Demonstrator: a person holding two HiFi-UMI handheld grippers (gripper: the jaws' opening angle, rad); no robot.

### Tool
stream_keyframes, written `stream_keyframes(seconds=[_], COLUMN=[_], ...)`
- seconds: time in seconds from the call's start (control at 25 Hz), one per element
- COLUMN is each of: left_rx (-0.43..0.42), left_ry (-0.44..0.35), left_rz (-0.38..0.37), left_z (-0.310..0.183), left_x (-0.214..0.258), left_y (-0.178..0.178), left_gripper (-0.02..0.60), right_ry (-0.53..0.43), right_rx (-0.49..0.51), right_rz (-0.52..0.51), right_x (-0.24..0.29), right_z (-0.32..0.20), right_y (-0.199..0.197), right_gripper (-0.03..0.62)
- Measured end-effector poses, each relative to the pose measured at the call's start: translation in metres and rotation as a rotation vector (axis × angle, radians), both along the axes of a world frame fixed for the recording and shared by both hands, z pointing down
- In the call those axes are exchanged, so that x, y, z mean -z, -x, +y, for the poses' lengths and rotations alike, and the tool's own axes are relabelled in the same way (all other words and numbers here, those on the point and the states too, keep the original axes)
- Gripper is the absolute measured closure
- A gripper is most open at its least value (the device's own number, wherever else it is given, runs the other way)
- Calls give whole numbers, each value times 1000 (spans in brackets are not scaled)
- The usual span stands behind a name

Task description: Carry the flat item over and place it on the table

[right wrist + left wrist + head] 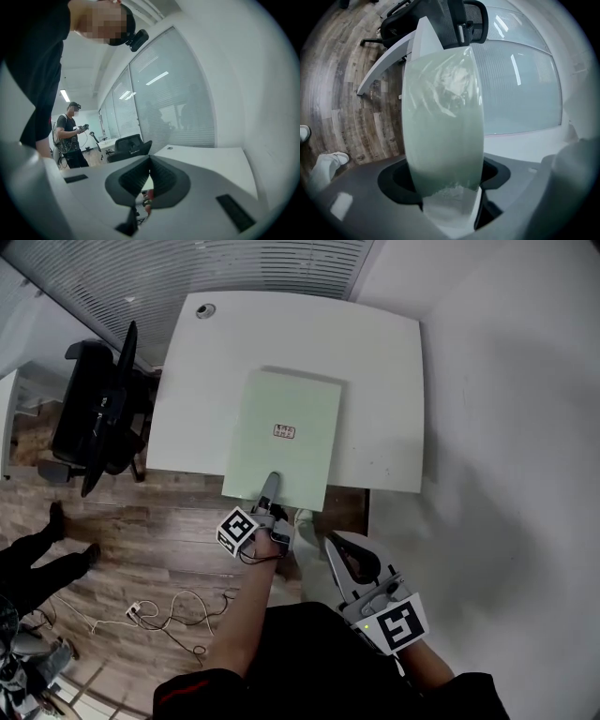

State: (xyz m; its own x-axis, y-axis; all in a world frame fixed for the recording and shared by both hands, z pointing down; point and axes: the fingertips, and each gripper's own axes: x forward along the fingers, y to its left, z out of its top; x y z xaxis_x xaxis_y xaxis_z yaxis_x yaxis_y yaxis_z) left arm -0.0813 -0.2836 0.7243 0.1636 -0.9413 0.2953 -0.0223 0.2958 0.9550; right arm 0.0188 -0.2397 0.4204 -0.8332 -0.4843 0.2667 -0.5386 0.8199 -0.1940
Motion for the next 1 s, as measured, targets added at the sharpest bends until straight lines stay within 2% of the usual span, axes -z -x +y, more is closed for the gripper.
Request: stream_keyframes(seconds=[0.16, 0.44, 0.76, 1.0], left_rx=[-3, -2, -27, -26], left_ry=[57, 84, 134, 147], left_rz=[-18, -41, -119, -84], left_z=[5, -2, -17, -25], left_x=[-12, -15, -20, -24], left_y=[-3, -3, -3, -8], left_gripper=[242, 227, 193, 159], right_ry=[-3, -6, 3, 1], right_rx=[-4, -11, -50, -55], right_rz=[21, 30, 18, 19], right_x=[-4, -6, -6, -6], right_z=[0, 0, -5, -7], right_y=[-6, -12, -24, -25], right_gripper=[594, 594, 594, 594])
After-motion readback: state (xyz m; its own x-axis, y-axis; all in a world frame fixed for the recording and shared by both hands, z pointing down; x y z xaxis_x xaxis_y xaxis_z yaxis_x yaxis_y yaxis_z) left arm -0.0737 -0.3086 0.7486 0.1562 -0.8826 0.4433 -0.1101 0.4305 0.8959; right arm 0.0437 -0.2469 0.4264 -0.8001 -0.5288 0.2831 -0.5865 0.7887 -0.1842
